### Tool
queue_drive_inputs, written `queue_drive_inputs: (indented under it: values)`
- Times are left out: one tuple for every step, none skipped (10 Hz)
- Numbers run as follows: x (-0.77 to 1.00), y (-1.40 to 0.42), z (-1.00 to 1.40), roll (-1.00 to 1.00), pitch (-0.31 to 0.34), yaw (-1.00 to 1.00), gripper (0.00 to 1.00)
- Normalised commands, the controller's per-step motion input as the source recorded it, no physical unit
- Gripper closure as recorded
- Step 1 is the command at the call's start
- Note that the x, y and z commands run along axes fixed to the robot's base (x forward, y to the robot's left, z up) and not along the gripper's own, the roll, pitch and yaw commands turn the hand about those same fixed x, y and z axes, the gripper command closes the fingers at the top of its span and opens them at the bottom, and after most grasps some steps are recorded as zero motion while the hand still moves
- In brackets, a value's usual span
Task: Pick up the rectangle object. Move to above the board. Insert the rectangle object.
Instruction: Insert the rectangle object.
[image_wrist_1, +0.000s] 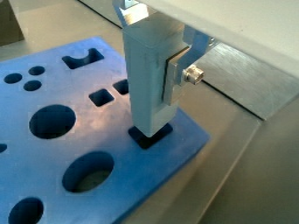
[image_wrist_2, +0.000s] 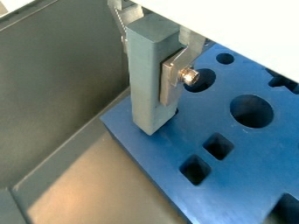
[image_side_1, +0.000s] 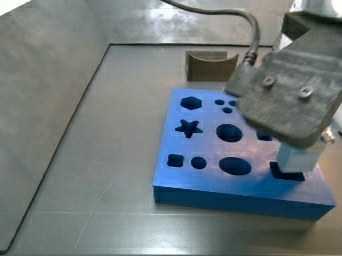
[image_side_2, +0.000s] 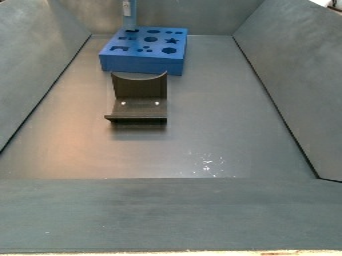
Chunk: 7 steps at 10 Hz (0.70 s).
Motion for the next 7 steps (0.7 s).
queue_drive_inputs:
  values:
    - [0.0, 0.0, -0.06, 0.02, 0.0, 0.0, 1.0]
    - [0.11, -0.07, -0.43, 0.06, -0.077, 0.0, 1.0]
    - [0.21, -0.08, -0.81, 0.08, -0.011, 0.0, 1.0]
    - [0.24, -0.07, -0.91, 0.09, 0.0, 0.0, 1.0]
    - [0.27, -0.09, -0.99, 0.14, 0.0, 0.0, 1.0]
    - [0.36, -0.11, -1.0, 0.17, 0.0, 0.0, 1.0]
    - [0.21, -0.06, -0.65, 0.35, 0.194, 0.0, 1.0]
